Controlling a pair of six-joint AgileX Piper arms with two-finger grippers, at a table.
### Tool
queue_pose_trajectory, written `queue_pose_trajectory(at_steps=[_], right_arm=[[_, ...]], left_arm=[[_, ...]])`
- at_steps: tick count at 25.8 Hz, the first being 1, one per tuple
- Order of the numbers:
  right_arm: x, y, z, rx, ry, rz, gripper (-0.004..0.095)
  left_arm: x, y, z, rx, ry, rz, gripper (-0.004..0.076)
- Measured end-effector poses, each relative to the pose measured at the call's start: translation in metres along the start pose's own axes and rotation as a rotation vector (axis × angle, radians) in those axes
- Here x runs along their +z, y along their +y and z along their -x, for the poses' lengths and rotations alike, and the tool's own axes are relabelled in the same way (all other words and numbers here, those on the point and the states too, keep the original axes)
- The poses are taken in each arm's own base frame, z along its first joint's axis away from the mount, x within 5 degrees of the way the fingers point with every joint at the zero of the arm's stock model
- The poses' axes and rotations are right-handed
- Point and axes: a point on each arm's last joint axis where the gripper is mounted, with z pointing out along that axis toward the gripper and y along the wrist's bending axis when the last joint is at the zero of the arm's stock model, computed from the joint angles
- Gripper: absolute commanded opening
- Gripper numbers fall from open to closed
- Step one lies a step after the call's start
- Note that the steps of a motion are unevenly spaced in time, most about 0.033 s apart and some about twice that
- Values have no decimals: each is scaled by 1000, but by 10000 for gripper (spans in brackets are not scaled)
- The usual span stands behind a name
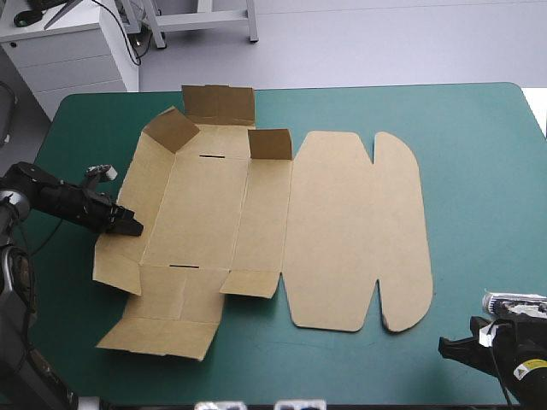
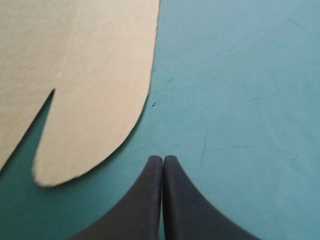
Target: Fold the box
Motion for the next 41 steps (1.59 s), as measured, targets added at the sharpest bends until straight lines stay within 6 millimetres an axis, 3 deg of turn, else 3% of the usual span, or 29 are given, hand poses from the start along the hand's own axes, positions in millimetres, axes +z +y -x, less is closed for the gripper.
queue_pose_trajectory(at_steps=[5,11,13,14,15,16,23,28,32,37,41], right_arm=[[0,0,0,0,0,0,-14],[0,0,0,0,0,0,-14],[0,0,0,0,0,0,-14],[0,0,0,0,0,0,-14],[0,0,0,0,0,0,-14],[0,0,0,0,0,0,-14],[0,0,0,0,0,0,-14],[0,0,0,0,0,0,-14],[0,0,0,0,0,0,-14],[-2,0,1,-1,-1,0,-14],[-14,2,13,-15,-22,2,-14]], left_arm=[[-25,-17,18,187,54,195,-8],[-49,-76,51,438,42,326,-8],[-54,-102,60,529,33,363,-8],[-59,-129,67,626,16,407,-8],[-61,-141,70,666,5,425,-8],[-65,-170,75,769,-32,473,-8],[-69,-265,73,1153,-151,663,-8],[-52,-338,57,1418,-215,704,-8],[-39,-371,43,1527,-238,647,-8],[-15,-383,36,1576,-278,700,-8],[14,-386,24,1575,-309,810,-8]])
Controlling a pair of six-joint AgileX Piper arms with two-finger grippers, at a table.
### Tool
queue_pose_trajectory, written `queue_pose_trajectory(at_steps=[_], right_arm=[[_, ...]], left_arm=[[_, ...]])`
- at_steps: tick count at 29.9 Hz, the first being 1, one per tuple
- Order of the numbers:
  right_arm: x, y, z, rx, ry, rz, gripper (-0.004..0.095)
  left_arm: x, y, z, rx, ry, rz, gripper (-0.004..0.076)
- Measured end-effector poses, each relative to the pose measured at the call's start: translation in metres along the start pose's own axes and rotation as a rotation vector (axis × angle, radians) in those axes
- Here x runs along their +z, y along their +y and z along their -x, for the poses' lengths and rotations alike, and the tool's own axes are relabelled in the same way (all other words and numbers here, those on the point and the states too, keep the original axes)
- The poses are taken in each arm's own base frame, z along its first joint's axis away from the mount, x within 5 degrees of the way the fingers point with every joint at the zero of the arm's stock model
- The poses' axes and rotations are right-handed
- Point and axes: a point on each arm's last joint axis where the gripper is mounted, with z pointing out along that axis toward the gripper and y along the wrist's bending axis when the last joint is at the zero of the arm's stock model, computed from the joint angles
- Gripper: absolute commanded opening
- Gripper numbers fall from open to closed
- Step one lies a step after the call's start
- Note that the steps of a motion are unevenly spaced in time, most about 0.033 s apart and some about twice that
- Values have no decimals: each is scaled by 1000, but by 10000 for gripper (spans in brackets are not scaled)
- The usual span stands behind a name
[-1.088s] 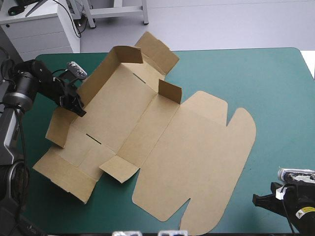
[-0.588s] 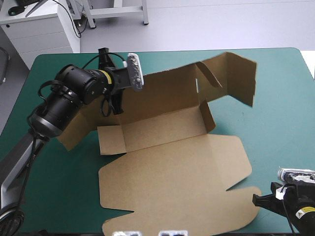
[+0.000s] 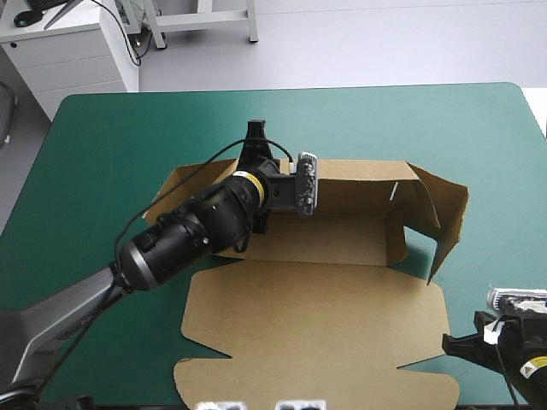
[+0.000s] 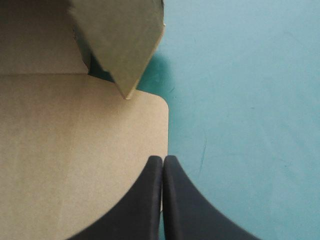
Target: Fold the box
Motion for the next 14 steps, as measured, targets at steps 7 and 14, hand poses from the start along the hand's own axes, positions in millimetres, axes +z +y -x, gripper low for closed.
queue_pose_trajectory(at_steps=[7,14], right_arm=[[-22,2,48,-17,-53,5,-14],[-23,2,109,-36,-59,29,-14]], left_arm=[[8,-39,15,20,5,178,-8],[19,-65,8,71,11,189,-8]])
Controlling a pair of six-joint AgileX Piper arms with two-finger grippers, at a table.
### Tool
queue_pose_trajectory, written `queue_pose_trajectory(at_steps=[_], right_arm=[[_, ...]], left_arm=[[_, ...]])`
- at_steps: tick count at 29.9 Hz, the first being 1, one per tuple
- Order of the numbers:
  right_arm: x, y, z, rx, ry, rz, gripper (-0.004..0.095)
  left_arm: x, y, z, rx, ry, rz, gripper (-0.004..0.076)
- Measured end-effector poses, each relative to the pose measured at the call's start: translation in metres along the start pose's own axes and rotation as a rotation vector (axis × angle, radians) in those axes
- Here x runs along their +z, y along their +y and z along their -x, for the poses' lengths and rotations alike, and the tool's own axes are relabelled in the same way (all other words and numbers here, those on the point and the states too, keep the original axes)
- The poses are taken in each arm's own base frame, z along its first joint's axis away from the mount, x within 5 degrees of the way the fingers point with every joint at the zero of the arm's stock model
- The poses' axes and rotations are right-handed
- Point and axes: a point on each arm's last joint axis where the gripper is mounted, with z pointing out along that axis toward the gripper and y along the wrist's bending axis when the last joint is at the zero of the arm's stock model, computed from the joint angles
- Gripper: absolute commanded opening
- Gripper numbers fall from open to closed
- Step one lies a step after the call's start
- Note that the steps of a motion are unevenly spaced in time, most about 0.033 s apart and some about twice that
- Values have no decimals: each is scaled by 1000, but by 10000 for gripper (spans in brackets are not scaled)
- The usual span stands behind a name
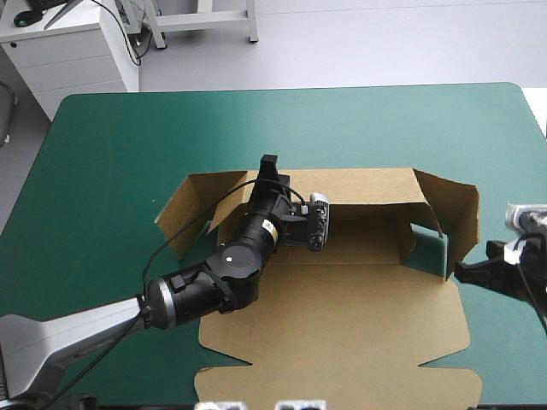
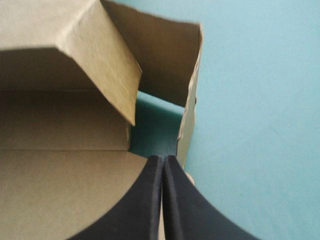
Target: Fold the box
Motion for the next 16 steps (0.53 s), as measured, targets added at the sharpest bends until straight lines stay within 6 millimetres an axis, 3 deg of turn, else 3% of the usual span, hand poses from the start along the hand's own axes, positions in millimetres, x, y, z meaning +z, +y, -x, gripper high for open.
queue_pose_trajectory(at_steps=[8,16], right_arm=[[30,-2,67,-10,23,82,-14],[104,-11,104,-3,147,150,-14]], left_arm=[[8,-11,1,55,12,-6,-8],[14,-15,3,97,28,3,-8]])
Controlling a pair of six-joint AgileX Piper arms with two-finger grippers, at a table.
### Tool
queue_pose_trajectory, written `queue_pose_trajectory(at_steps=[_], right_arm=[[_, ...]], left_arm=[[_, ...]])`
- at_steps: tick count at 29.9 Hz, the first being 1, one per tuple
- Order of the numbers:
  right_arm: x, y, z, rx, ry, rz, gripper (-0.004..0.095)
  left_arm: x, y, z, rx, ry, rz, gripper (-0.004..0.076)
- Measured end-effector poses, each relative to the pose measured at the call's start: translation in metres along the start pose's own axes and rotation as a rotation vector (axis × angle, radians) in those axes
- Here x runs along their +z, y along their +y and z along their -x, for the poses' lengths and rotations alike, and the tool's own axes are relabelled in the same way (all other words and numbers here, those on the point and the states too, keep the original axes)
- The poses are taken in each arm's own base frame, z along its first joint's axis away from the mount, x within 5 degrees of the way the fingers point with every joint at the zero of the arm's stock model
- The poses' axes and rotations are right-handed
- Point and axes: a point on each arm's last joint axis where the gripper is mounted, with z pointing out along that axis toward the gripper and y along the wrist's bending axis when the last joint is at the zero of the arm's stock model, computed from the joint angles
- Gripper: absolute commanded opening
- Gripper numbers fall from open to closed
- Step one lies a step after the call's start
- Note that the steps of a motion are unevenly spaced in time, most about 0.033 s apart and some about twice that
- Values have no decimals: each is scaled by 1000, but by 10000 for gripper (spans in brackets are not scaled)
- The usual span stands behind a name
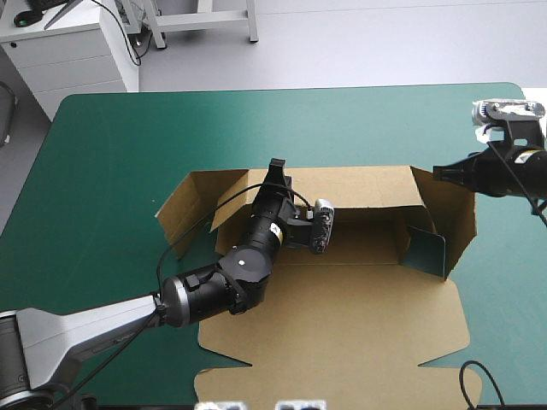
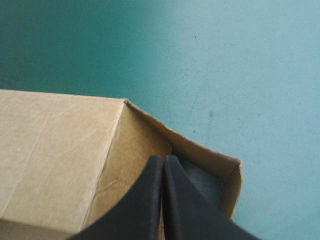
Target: Fold the box
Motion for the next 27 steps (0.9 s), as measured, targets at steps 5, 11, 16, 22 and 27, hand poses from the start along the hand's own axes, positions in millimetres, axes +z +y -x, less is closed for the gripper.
queue_pose_trajectory(at_steps=[5,11,16,22,27], right_arm=[[37,-13,19,3,51,5,-14],[73,-27,36,11,78,5,-14],[98,-33,35,24,170,26,-14],[100,-32,28,4,259,57,-14],[99,-30,15,-24,338,87,-14]], left_arm=[[0,0,0,6,1,5,-8],[1,0,0,-8,1,7,-8],[1,0,0,-80,3,11,-8],[1,1,-1,-112,11,16,-8],[1,1,-1,-138,14,19,-8]])
